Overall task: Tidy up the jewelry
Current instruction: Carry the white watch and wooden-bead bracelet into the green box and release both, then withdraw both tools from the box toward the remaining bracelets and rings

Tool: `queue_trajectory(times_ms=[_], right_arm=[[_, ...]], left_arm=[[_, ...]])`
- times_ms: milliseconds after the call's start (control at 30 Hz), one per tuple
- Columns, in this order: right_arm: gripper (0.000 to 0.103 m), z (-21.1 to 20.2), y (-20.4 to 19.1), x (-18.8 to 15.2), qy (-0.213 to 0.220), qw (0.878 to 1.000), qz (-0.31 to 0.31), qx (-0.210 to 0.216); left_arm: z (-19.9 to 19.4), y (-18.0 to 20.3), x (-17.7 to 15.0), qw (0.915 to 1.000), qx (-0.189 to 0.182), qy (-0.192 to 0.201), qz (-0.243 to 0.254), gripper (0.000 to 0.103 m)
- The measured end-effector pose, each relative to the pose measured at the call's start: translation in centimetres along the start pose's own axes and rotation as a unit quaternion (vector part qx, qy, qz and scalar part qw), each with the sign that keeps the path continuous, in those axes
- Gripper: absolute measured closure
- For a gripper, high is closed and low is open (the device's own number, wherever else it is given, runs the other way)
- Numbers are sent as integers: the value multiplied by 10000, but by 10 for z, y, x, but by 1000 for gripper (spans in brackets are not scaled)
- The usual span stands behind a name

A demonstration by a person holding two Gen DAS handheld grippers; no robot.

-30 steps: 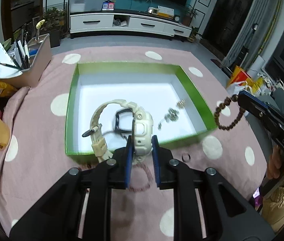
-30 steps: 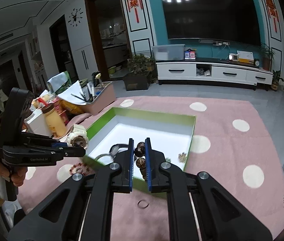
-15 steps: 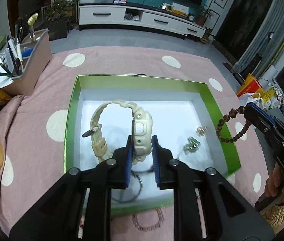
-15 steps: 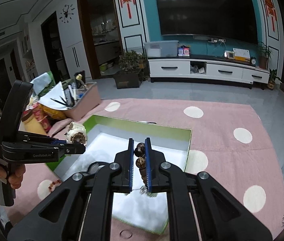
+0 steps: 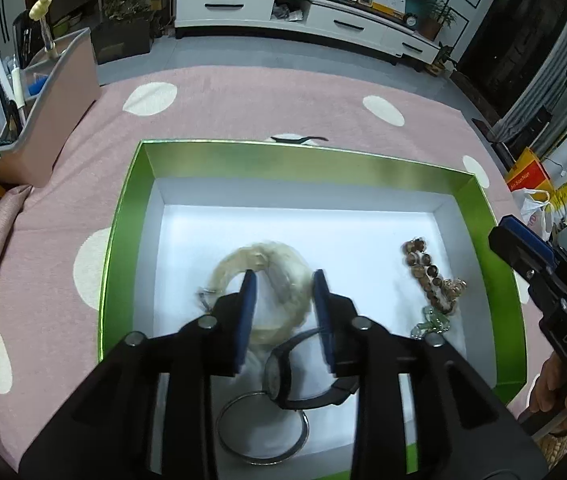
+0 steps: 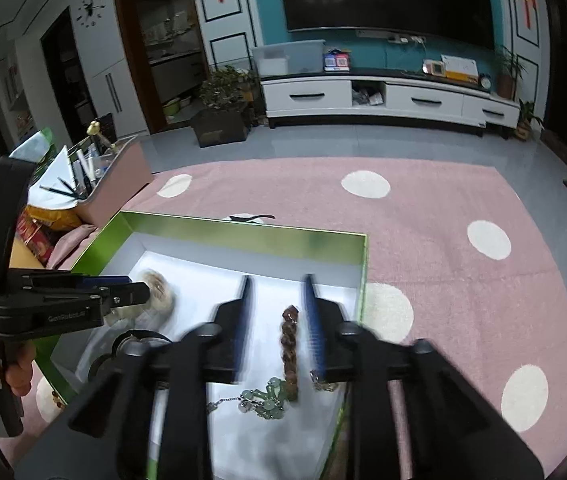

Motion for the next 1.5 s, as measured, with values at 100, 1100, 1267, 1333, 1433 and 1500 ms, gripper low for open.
queue_trajectory(times_ms=[100, 1100, 1267, 1333, 1433, 1500], right_arm=[[58, -7, 6, -3, 64, 9999, 70, -33], [53, -119, 21, -103, -8, 9997, 192, 153], [52, -127, 17, -115, -81, 9996, 216, 185], [48, -131, 17, -119, -91, 9995, 230, 191], [46, -135, 17, -121, -105, 9994, 246, 196], [39, -137, 15, -125, -130, 9994, 249, 189]], left_arm=[[-13, 3, -1, 9998, 2, 146, 108, 59], [-120, 23, -127, 9979, 364, 493, 187, 30], [-127, 28, -141, 9978, 436, 464, 175, 25], [-130, 30, -145, 9977, 448, 476, 189, 23], [-133, 34, -151, 9977, 458, 472, 191, 19], [-134, 35, -156, 9976, 464, 473, 192, 17]])
Point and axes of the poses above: each gripper's, at about its wrist camera, not at the fingertips, and z roughly the way its jaws point, y to its right, x to its top, the point moved 3 cm from there along z, roughly the way its jaws point, and after that the axes turned 13 degrees about -x, right-handed, at the moved point
